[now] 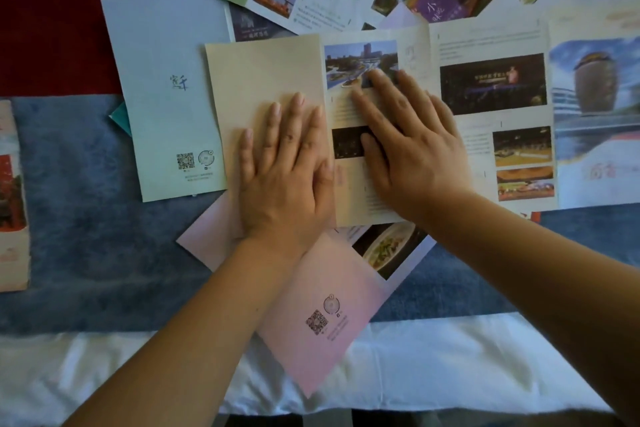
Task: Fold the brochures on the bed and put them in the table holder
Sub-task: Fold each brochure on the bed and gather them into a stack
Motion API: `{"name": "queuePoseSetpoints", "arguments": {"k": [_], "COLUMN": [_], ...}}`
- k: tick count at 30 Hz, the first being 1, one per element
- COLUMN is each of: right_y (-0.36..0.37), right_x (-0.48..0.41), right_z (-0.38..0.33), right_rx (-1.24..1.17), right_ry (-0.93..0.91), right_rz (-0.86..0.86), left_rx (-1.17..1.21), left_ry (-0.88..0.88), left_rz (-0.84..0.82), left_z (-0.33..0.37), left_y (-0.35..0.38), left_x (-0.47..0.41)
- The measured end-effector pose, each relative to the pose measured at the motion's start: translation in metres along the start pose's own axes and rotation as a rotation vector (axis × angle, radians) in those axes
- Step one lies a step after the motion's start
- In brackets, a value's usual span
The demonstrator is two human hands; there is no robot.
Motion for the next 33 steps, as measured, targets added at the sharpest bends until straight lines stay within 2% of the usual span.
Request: {"name": "queuePoseSetpoints", "arguments": {"k": [4, 14, 22, 27, 30, 33], "right_y": [0.008, 0.012, 0.023, 0.023, 0.023, 0.027], "right_x": [0.004, 0.002, -0.002, 0.005, 0.012, 0.015], "right_z": [0.004, -0.009, -0.073, -0.086, -0.087, -0.093], "right_rx": [0.044, 0.014, 0.005, 0.032, 0.063, 0.043], "right_ry": [0.1, 0.116, 0.057, 0.112, 0.102, 0.089], "right_rz": [-0.002, -0.05, -0.14, -0.168, -0.181, -0.187], "left_rx": [-0.036, -0.094, -0.136, -0.143, -0.106, 0.044], "left_ry": [-0.013, -0.053, -0.084, -0.103, -0.107, -0.134], "left_rz": [0.032, 0.017, 0.0, 0.0, 0.022, 0.073], "left_z": [0.003, -0.017, -0.091, -0.151, -0.182, -0.193], "left_y": [0.006, 0.004, -0.01, -0.019, -0.022, -0.025], "left_x": [-0.003, 0.001, 0.034, 0.054, 0.063, 0.071]}}
Point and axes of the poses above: each hand's wrist, its own x-axis away from the middle knuckle, its own y-axis out of the palm, z = x × y, the point moved 2 cm from there along -x, towards the middle knuckle, and after that the axes turned 1 degree about -y, right-handed, at the moved point
